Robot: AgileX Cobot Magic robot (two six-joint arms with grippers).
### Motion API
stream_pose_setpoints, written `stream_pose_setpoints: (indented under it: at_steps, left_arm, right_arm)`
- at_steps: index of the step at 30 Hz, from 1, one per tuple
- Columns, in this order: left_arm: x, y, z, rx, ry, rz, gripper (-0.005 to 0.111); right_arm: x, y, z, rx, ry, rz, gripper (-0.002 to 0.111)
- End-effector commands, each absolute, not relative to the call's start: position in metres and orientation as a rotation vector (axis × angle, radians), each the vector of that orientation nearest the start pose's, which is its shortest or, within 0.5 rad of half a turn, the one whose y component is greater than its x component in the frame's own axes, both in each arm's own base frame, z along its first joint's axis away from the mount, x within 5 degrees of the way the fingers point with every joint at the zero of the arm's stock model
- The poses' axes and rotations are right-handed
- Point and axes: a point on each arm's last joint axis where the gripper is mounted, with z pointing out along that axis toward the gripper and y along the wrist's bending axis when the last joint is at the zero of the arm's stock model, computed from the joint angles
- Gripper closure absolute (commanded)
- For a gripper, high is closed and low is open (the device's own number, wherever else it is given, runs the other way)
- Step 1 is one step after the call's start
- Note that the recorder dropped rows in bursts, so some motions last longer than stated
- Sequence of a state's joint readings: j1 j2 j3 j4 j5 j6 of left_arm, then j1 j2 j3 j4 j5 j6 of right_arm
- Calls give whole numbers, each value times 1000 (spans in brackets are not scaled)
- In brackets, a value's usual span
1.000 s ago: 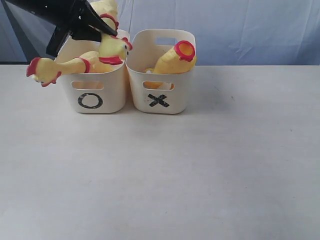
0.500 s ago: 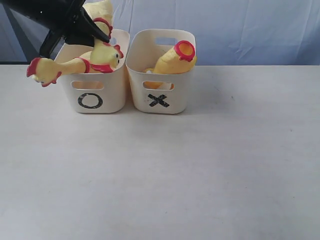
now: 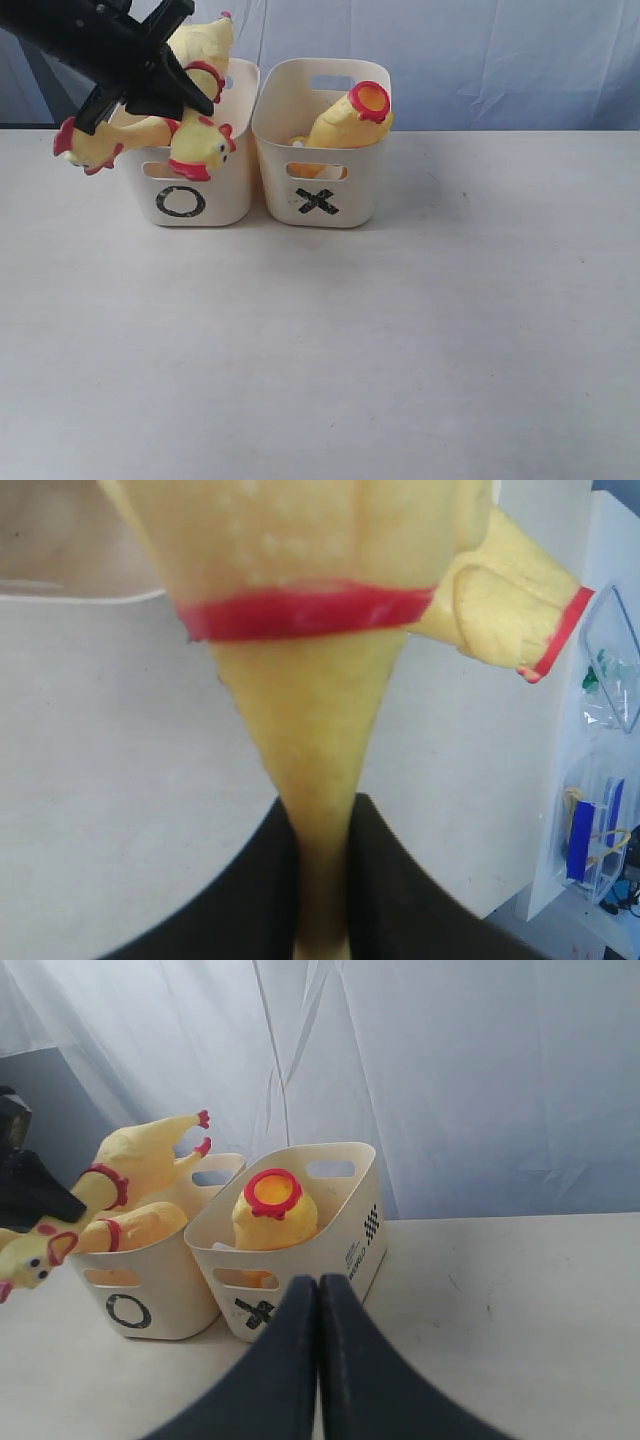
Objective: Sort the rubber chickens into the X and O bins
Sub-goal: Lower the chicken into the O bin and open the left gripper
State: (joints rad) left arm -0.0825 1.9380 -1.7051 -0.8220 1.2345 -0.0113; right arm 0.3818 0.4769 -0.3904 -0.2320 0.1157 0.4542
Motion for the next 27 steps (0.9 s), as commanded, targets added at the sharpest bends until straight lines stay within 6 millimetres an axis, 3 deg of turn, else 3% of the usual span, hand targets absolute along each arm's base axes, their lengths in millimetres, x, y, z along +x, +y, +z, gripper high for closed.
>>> stream_pose_setpoints:
  at_steps: [1,19,27]
  left_arm:
    - [403,-96,300,-142,2718,-1182,107]
    - [404,-99,303,-164,2694,-1245,106]
    - [404,-99,303,-170,2695,-1246,86]
  right_arm:
    - [101,38,297,-117,1694,427,109]
    - [101,38,297,-117,1694,427,109]
    - [101,38,297,-117,1694,427,109]
